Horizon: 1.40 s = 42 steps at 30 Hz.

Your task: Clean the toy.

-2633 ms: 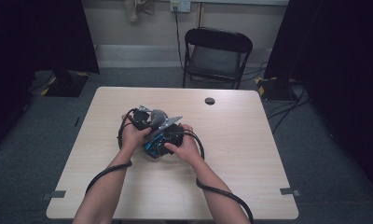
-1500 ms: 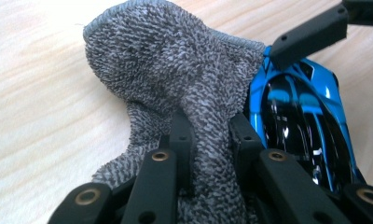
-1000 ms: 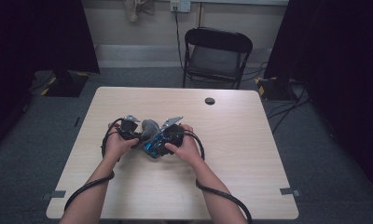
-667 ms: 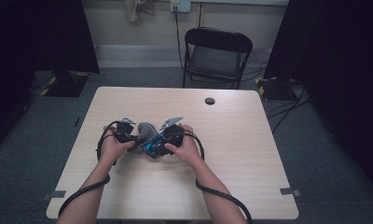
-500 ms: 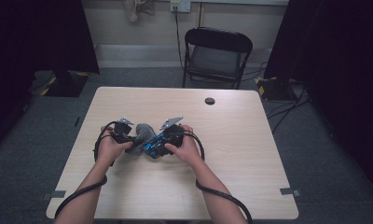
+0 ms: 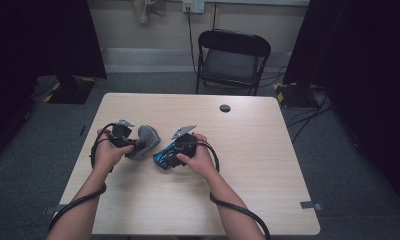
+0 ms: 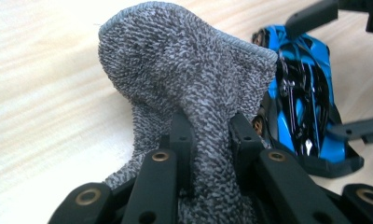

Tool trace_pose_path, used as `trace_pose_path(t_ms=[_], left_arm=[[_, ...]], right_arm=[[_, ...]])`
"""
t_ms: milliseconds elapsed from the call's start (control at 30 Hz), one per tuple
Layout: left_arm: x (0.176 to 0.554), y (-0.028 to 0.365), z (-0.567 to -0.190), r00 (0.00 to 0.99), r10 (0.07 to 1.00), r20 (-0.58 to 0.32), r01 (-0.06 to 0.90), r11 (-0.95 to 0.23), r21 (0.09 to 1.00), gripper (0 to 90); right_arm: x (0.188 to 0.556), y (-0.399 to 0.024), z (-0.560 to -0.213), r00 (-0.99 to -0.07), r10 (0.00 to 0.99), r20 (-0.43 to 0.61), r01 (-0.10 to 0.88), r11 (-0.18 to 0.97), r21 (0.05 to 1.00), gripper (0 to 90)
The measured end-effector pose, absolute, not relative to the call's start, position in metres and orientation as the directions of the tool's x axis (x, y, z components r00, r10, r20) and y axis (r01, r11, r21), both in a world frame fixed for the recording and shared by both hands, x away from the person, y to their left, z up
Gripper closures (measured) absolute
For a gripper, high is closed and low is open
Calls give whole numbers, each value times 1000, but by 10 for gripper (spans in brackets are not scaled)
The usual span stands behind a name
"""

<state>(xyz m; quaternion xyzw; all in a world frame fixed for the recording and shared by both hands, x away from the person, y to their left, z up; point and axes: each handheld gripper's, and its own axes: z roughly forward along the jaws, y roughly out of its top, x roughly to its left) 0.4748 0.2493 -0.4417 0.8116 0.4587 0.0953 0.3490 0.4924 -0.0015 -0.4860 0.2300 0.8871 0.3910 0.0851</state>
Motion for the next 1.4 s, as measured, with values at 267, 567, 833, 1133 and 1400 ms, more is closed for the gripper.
trace_pose_path(t_ms=[267, 567, 833, 1133, 1400], left_arm=[[494, 234, -443, 573, 803, -164, 656, -330, 679, 754], [511, 211, -449, 575, 803, -156, 652, -335, 680, 755], [523, 189, -460, 591, 795, -139, 638, -355, 683, 754], [530, 172, -474, 593, 797, -114, 629, -370, 684, 749], [529, 162, -477, 613, 786, -74, 611, -413, 676, 751]], right_arm=[[492, -1, -486, -879, 476, 31, 345, 589, 731, 0], [492, -2, -486, -878, 477, 33, 345, 585, 734, 0], [493, -2, -486, -880, 473, 34, 343, 585, 735, 0], [493, -3, -487, -880, 474, 37, 342, 577, 741, 0], [492, -3, -487, -879, 475, 37, 344, 578, 740, 0]])
